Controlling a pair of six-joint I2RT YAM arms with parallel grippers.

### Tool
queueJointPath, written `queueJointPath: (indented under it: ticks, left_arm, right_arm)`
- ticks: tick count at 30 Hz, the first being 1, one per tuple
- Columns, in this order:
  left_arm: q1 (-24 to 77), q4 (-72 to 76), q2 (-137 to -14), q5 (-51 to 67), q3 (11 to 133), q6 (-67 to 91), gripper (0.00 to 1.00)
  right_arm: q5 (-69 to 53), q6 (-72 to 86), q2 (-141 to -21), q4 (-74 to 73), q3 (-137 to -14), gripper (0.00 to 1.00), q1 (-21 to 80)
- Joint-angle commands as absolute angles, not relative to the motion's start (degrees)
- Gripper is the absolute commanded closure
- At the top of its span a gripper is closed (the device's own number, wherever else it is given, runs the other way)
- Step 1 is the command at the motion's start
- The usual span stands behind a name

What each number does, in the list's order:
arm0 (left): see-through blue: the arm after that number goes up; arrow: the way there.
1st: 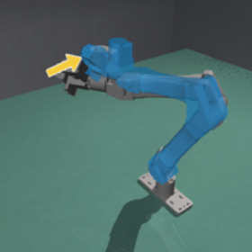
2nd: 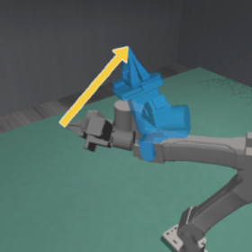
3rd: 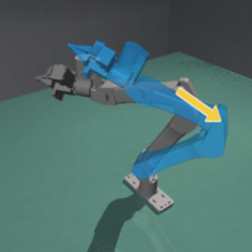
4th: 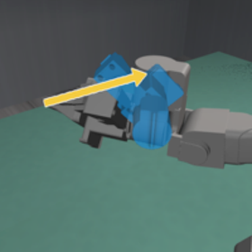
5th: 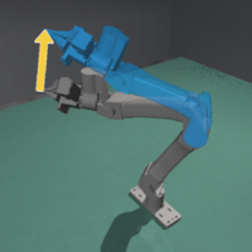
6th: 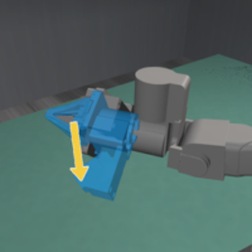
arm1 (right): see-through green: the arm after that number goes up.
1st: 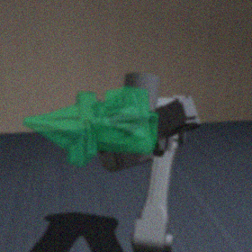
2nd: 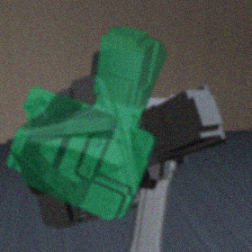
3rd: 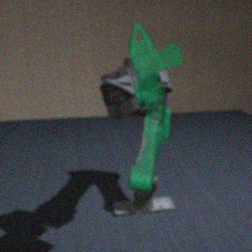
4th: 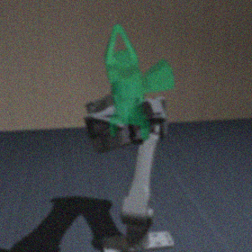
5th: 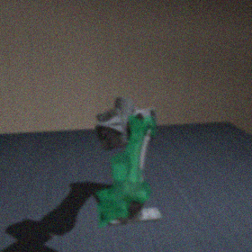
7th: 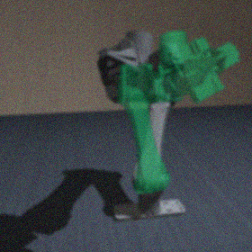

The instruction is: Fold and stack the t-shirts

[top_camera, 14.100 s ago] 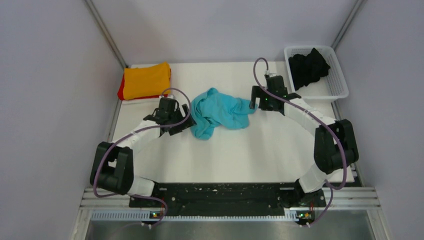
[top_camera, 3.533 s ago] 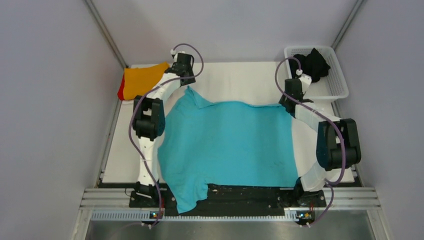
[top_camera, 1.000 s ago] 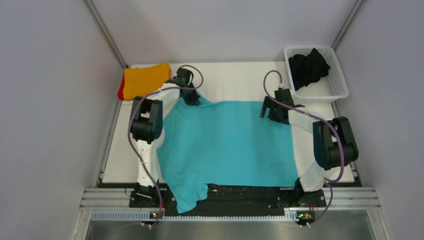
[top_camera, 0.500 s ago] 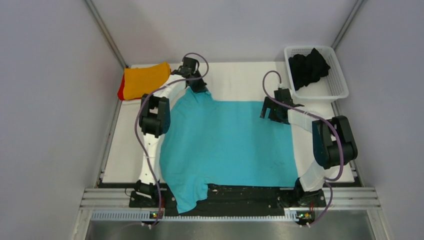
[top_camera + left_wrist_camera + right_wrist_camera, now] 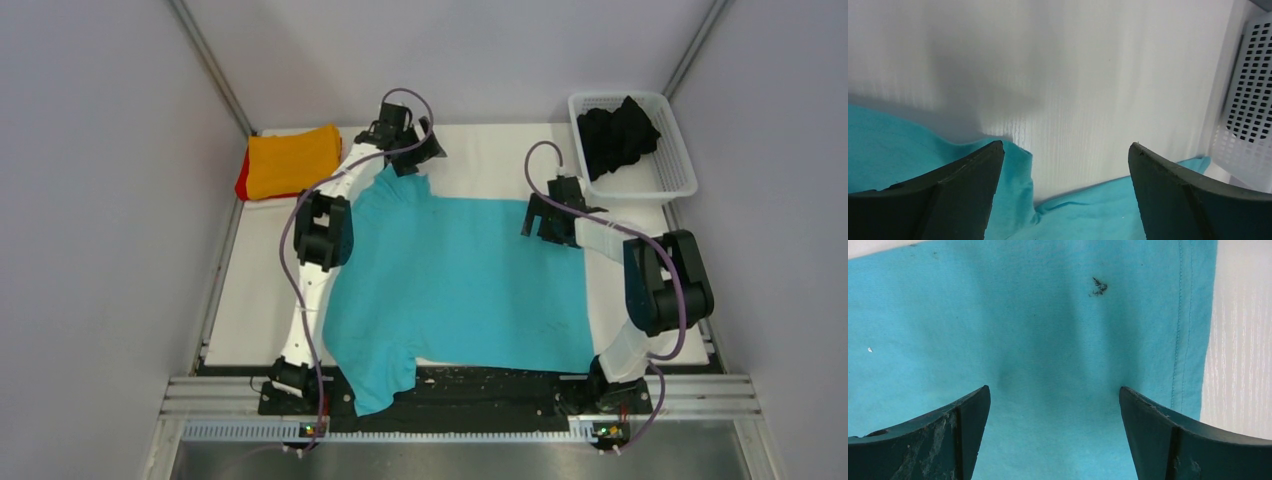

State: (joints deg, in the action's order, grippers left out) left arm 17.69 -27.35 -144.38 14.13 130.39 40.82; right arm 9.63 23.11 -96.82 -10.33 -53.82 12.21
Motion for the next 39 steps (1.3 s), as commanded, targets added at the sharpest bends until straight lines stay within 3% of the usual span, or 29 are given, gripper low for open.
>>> queueJointPath:
  ticks: [1, 11, 16, 30, 39]
  left_arm:
    - [17.3, -30.2, -137.0, 9.5, 130.4, 36.6, 0.01]
    - [17.3, -29.9, -119.5, 3.1, 106.1, 31.6, 0.01]
    - [17.0, -30.7, -119.5, 2.0, 98.6, 30.9, 0.01]
    - [11.7, -35.6, -133.4, 7.1, 108.2, 33.5, 0.01]
    - [8.4, -36.6, -143.1, 12.8, 121.5, 35.0, 0.01]
  right_arm:
    - [10.5, 23.3, -94.5, -11.8, -55.7, 0.01, 12.2]
    - [12.6, 24.4, -92.3, -12.1, -56.6, 0.01, 12.1]
    - [11.9, 24.5, -96.6, -12.1, -60.0, 0.01, 12.2]
    - [12.2, 24.0, -110.8, -13.6, -69.6, 0.01, 11.0]
    - [12.3, 22.5, -119.4, -16.2, -79.8, 0.01, 9.7]
